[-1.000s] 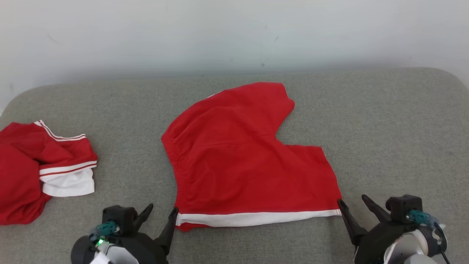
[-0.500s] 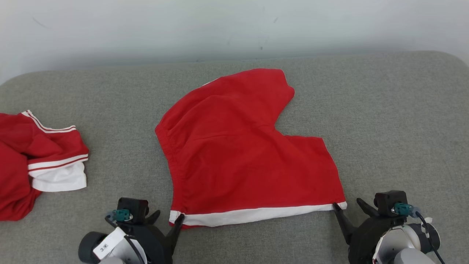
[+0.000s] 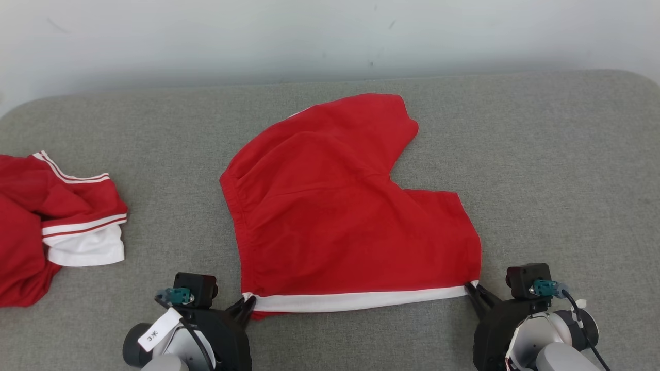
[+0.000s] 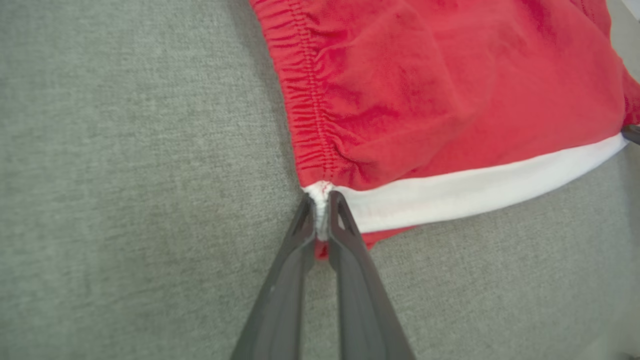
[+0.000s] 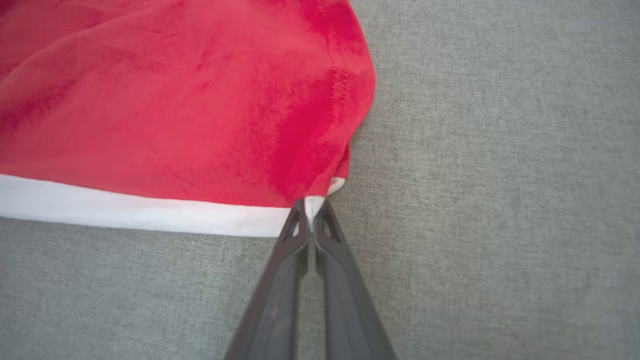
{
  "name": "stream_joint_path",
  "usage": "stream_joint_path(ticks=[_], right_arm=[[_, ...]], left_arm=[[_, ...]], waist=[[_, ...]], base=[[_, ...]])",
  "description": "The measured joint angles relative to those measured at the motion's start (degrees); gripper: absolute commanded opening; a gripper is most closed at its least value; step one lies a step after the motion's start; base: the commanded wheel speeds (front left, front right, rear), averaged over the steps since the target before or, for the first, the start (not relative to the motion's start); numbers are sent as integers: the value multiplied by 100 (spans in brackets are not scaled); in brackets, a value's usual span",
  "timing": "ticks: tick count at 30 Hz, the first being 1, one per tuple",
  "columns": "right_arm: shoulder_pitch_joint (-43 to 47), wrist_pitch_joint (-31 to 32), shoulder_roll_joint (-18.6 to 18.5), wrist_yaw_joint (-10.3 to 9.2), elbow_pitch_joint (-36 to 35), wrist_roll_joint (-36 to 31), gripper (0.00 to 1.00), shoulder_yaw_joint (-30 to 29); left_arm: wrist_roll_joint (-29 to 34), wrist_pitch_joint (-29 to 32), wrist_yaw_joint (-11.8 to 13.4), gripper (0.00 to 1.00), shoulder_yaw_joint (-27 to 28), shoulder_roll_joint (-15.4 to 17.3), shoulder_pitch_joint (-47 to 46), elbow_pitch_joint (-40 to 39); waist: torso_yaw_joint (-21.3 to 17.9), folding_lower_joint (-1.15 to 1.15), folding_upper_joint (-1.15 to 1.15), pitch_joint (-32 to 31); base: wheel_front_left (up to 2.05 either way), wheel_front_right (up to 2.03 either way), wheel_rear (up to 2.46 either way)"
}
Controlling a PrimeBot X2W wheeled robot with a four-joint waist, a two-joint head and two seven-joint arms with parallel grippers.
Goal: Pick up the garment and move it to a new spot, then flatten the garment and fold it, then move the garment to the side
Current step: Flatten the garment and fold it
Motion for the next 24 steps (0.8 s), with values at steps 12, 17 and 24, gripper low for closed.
stream_joint_path(ticks=[12,17,24], right_arm=[[-34,-187,-124,152,-91,221,0,-323],[-360,199,-332,487,-190,268,0,-57],[-2053,2112,-350,1199,185,773,0,380]], left_arm=[[12,-283,56,0,176,96,-23,-289],[-5,-245,-119,0,181,212,-97,-606],[-780,921,-1099,0,199,416,-1249,-671]], waist=[[15,0,0,-118],[-13,0,0,-81],[-144,0,0,219]], base=[[0,0,0],[0,0,0],[0,0,0]])
